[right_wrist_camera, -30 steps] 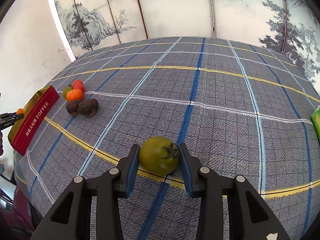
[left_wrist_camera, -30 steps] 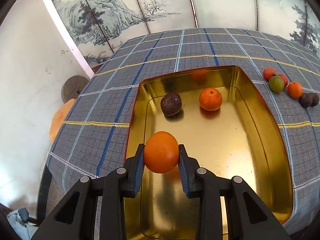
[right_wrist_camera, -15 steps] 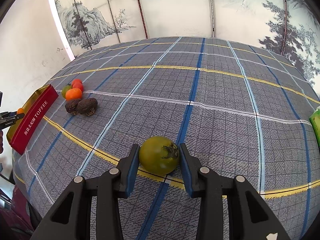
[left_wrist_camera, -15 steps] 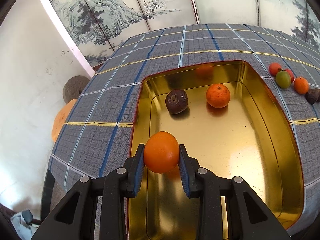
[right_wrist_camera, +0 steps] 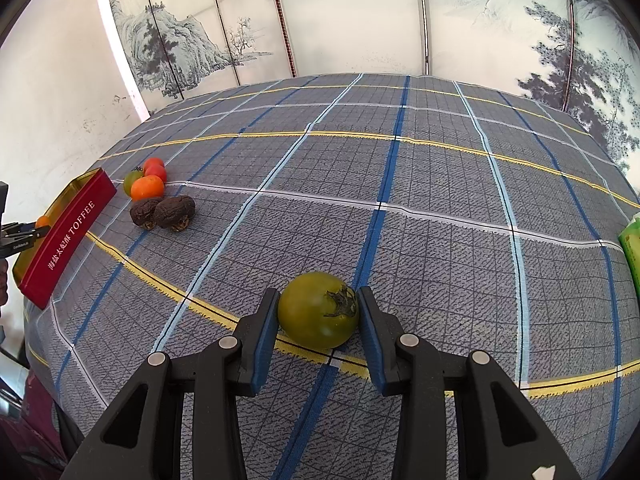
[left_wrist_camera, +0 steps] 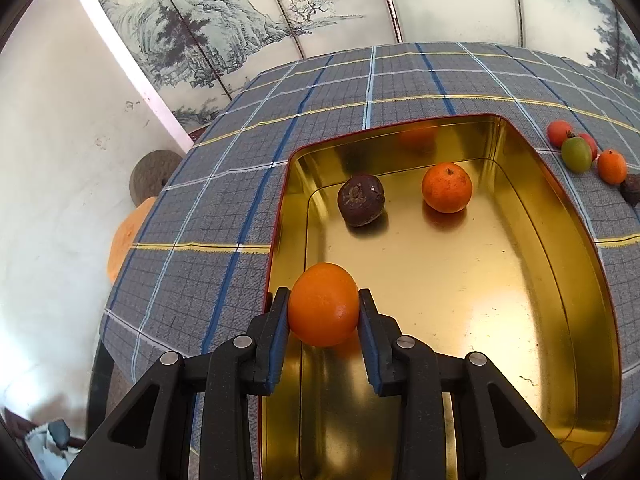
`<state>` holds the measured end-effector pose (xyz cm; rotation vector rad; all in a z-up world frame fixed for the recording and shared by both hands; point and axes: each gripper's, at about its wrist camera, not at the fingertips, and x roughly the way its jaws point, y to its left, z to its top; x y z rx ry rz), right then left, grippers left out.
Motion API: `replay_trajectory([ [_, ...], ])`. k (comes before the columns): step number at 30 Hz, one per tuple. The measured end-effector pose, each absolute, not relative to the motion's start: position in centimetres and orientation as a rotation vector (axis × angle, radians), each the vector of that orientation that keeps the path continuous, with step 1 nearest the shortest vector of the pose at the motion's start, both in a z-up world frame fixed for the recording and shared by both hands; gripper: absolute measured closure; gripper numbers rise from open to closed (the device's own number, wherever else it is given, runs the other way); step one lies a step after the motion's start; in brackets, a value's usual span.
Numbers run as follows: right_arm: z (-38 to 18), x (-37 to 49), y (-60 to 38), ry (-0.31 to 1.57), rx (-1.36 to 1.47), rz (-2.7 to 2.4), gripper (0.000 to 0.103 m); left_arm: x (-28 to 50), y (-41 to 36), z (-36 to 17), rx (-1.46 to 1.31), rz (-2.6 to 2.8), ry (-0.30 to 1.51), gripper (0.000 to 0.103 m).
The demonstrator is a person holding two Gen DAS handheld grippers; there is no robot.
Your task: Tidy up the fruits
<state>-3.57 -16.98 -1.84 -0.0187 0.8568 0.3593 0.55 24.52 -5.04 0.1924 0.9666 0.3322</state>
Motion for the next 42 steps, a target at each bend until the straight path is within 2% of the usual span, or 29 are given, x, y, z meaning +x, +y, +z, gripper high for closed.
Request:
replay_trajectory([
  [5,-1.8,-3.6,-17.0,0.857,-0.019,0.359,0.067,0.7,24.4,-5.1,0.2,0.336,0.97,0.068],
  [11,-1.8,-3.6,-17.0,0.857,-0.025,0.355,0.067,0.9,24.5,-5.0,0.166,0.309,0.966,0.053],
  [29,-0.9,-3.9,-16.5,0.833,-0.015,0.358,0.068,-2.2,22.2,-1.4,0.157,0.32,0.876,0.053],
  [42,2.6,-5.4,-14.1,0.765,-0.07,0.389,0.067,-4.8,19.7,0.3,0.142,0.259,0.84,0.051],
])
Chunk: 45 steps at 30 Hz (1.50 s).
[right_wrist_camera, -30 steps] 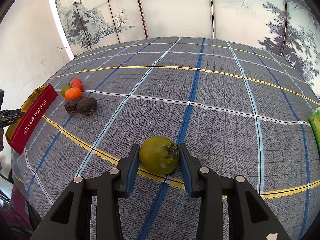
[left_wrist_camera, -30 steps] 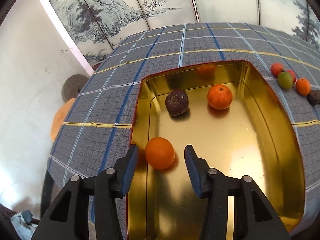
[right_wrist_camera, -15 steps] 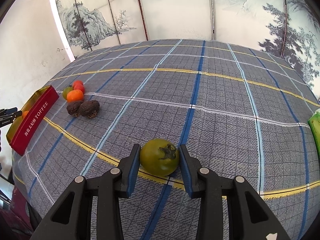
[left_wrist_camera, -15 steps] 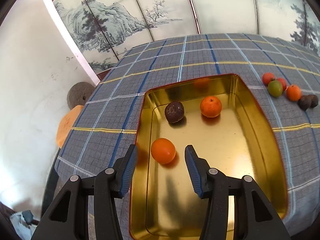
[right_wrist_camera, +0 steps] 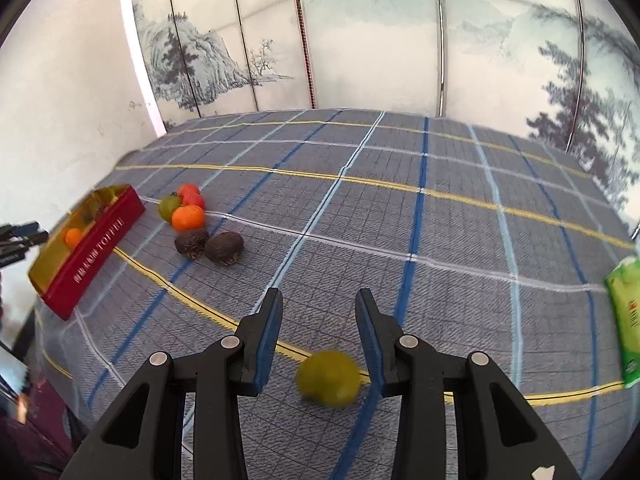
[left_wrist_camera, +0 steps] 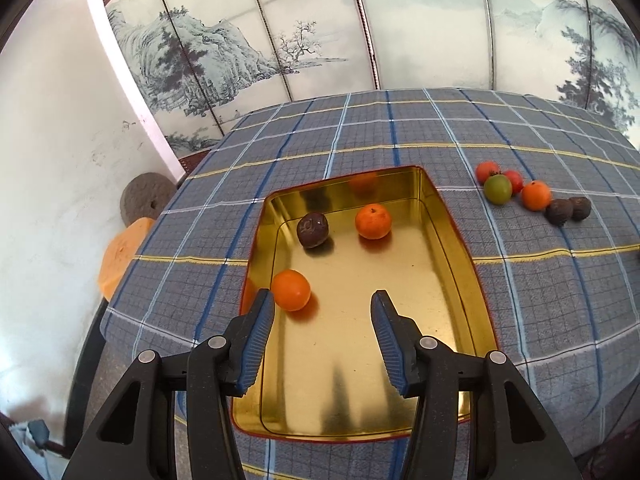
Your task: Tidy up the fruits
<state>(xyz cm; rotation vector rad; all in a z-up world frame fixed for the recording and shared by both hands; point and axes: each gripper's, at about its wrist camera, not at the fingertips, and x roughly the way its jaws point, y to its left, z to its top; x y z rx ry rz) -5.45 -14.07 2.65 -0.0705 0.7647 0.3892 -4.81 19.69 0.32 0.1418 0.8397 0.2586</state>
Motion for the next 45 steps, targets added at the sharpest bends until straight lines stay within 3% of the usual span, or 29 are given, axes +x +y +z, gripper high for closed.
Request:
replay_trajectory([
  [10,-1.6,-8.7,-14.0,0.85,-0.093,0.344,0.055,-4.6,19.2,0.1,0.157,0.249,0.851,0.051],
  [14,-1.5,-8.9,-14.5,0.848,-0.068,0.328,0.07,-4.7,18.8,0.4,0.162,0.245,0.842,0.051],
  [19,1.3,-8.8,-12.3,0.803,-0.105,0.381,0.07,-5.2,20.2,1.2,0.081,0.255,0.829,0.05],
  [23,4.6,-8.3,-7.6,0.741,-0.124,0.506,0.07,-5.8,21.9,1.3,0.042,0.299,0.833,0.04],
  [29,7.5,-7.2,3.9,0.703,-0.128,0.792,0.07,-6.8,23.7,1.3,0.034,0.352,0.822,0.036],
  [38,4.4,-3.0,18.5,0.842,-0.131,1.028,0.07,-7.8,25.4,1.9,0.055,0.411,0.788,0.028],
  [45,2.2,-0.7,23.2,0.918,-0.186,1.029,0.07,-8.0,26.7,1.8,0.052,0.432,0.775,0.021],
])
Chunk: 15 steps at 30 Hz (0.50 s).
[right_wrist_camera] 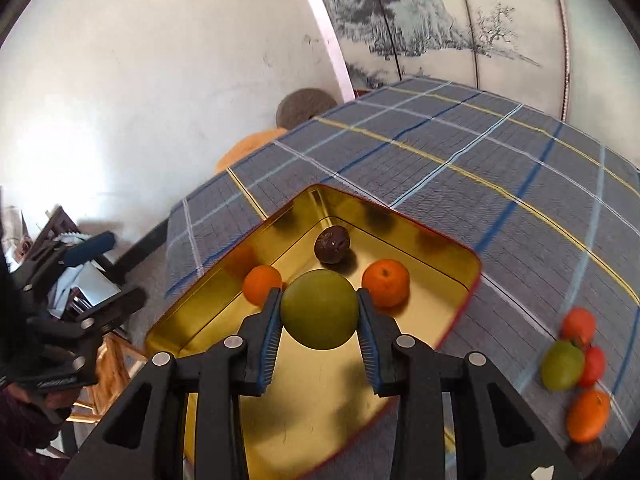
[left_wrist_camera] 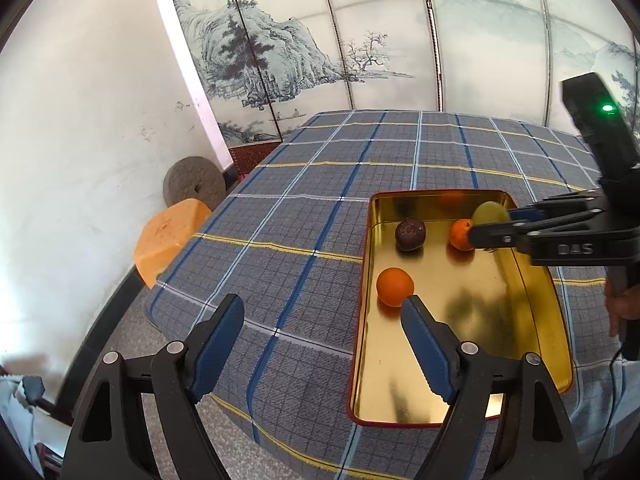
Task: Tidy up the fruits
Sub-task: 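Carry the green fruit into the tin and open the right tool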
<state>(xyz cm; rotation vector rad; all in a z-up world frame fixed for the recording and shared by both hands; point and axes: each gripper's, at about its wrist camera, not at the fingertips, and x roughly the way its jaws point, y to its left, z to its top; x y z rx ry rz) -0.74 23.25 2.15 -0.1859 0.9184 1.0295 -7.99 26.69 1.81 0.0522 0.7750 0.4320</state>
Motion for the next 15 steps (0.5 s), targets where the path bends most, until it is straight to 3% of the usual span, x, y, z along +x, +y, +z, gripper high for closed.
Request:
replay_trajectory([
  [15,0.6,0.9,27.0,0.978,-0.231,0.984,0.069,-7.8,27.6,1.0,0.033,0.423,0.79,0.02],
])
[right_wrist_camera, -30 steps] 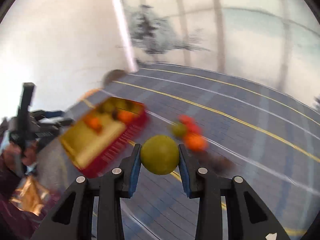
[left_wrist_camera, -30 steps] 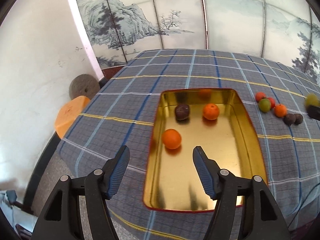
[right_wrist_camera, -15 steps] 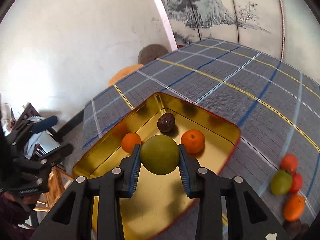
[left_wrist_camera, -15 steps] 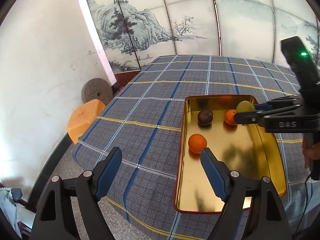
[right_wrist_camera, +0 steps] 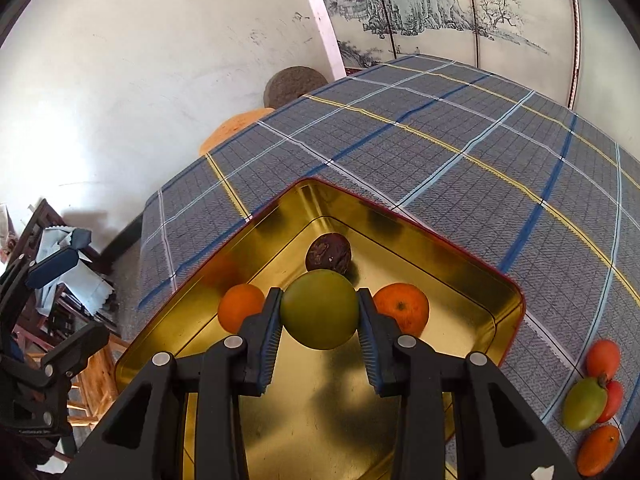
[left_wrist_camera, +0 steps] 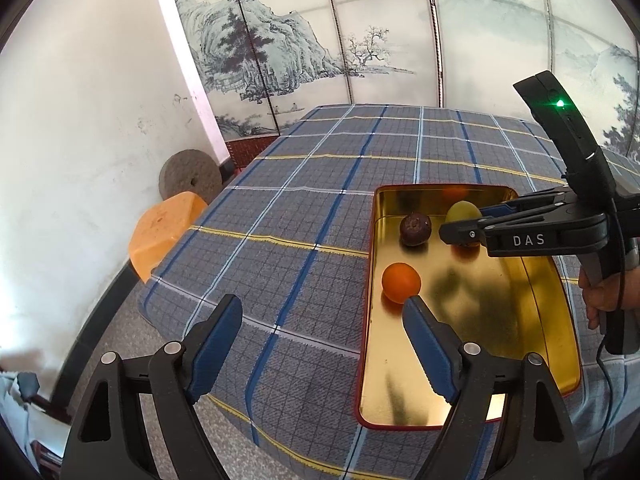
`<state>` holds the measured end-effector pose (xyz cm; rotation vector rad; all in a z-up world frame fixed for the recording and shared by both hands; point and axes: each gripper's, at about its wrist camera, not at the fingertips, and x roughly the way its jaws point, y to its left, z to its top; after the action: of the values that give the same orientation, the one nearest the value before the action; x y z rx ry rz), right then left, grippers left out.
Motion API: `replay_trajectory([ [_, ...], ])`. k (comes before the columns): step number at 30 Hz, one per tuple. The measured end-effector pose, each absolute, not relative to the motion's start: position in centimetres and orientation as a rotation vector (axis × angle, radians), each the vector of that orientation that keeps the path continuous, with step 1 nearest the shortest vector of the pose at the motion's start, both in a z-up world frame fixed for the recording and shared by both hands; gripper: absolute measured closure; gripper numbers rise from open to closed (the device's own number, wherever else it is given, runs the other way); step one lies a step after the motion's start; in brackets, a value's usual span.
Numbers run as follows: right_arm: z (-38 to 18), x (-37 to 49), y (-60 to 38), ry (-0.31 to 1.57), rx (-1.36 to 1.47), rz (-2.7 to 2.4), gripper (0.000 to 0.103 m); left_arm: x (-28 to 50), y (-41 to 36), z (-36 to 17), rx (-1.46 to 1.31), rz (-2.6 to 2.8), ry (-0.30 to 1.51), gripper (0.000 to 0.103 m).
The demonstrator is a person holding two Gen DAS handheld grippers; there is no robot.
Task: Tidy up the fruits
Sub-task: 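Carry the green fruit into the tin and open the right tool, then lift the right tool away from the tin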
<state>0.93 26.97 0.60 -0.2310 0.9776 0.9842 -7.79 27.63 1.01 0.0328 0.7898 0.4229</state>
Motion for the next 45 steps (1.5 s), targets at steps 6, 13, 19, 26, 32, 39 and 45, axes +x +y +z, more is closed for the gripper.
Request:
replay_trajectory([
  [6,0.7,1.0,27.4,0.961,-0.223,0.972,0.067,-7.8,27.5,0.7,0.03,0.422,0.803,0.02],
  [13,2.9,0.7,25.6,0.871,-0.124,0.997,0.055,-7.7,27.1,0.6,0.037,0.417,0.809,0.02],
  [19,5.4,-1.6,22.1,0.767,-0.095,0.995,0.034,-7.8,26.1,1.0,0.049,0.404,0.811,0.02],
  [26,6.4,-4.1,14.1,0.707,-0.07,0.923,0.017,-7.6,24.0,1.8,0.081,0.372,0.805,0.02],
  [32,5.6,-4.5,4.2,0.714,-0.004,0.745,0.0,-6.9,21.3,2.2,0.123,0.331,0.808,0.02],
  [39,2.9,-3.0,-6.0,0.827,-0.042,0.404,0.0,-5.5,17.3,2.4,0.188,0.27,0.814,0.02],
  [45,0.7,-1.1,-12.3,0.898,-0.078,0.143,0.0,-3.2,13.4,2.2,0.235,0.19,0.836,0.02],
])
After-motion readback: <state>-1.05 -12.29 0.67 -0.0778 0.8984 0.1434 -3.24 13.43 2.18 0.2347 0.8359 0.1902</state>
